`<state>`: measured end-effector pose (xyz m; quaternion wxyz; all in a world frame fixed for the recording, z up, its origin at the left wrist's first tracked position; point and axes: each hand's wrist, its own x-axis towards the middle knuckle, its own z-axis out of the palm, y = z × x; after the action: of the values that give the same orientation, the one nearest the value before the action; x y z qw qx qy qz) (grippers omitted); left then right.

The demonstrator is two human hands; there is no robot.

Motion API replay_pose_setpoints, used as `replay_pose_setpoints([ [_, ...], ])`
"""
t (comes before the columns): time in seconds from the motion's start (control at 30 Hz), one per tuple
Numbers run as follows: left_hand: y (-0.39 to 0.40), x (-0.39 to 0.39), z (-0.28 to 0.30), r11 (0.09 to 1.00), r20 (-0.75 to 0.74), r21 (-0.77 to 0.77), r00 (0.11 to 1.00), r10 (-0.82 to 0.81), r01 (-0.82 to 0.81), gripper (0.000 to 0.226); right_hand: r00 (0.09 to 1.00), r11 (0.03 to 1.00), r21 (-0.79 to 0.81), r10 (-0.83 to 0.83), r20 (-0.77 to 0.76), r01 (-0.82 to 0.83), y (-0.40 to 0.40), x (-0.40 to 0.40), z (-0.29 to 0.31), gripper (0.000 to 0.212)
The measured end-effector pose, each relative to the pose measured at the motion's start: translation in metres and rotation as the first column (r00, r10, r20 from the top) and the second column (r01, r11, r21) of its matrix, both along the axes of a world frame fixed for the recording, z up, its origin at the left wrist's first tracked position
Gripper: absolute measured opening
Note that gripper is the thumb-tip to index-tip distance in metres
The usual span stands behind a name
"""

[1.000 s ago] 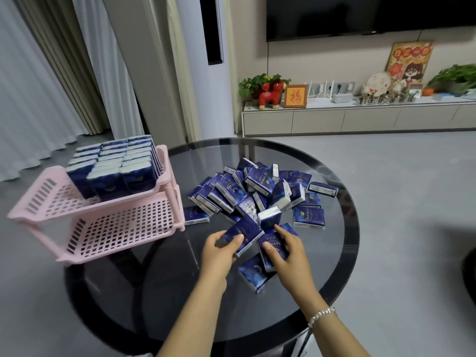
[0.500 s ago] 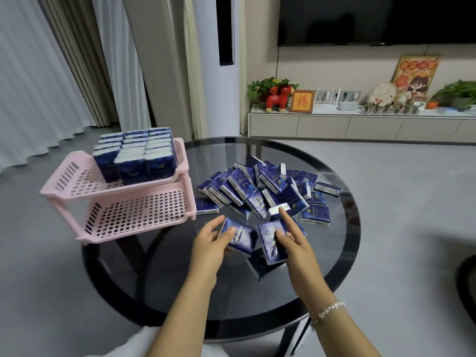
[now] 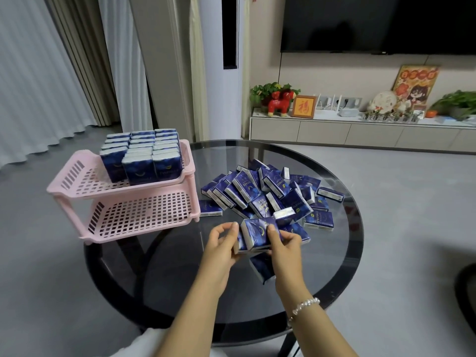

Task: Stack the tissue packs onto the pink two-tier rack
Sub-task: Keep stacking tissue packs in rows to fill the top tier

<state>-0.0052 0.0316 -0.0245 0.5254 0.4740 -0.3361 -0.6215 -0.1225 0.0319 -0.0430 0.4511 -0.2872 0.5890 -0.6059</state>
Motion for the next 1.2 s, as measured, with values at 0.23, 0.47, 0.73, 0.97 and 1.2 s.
replay_pose_setpoints([
  [0.23,-0.001,-0.003,-0.007,0.999,0.163,-0.041,0.986,0.028,-0.021,0.044,0.994,0.997,-0.001,0.072,-0.077,-0.072,0.005,0.003,0.001,0.031],
  [0.47,-0.010,0.010,-0.009,0.984,0.112,-0.036,0.977,0.179,-0.176,0.038,0.765,0.969,0.112,0.243,-0.596,-0.221,0.001,-0.041,0.009,0.021],
  [0.73,-0.011,0.017,-0.009,0.980,0.124,-0.037,0.972,0.199,-0.196,0.051,0.118,0.740,0.496,0.602,-0.790,-0.455,0.004,-0.054,0.011,0.062],
  [0.97,-0.011,0.024,-0.010,0.971,0.165,-0.029,0.957,0.237,-0.236,0.052,0.149,0.749,0.476,0.594,-0.790,-0.461,-0.001,-0.051,0.007,0.041],
  [1.2,-0.004,0.028,-0.006,0.978,0.253,-0.078,0.944,0.209,-0.196,0.045,0.707,0.862,0.177,0.494,-0.507,-0.475,0.005,-0.047,0.005,0.021],
])
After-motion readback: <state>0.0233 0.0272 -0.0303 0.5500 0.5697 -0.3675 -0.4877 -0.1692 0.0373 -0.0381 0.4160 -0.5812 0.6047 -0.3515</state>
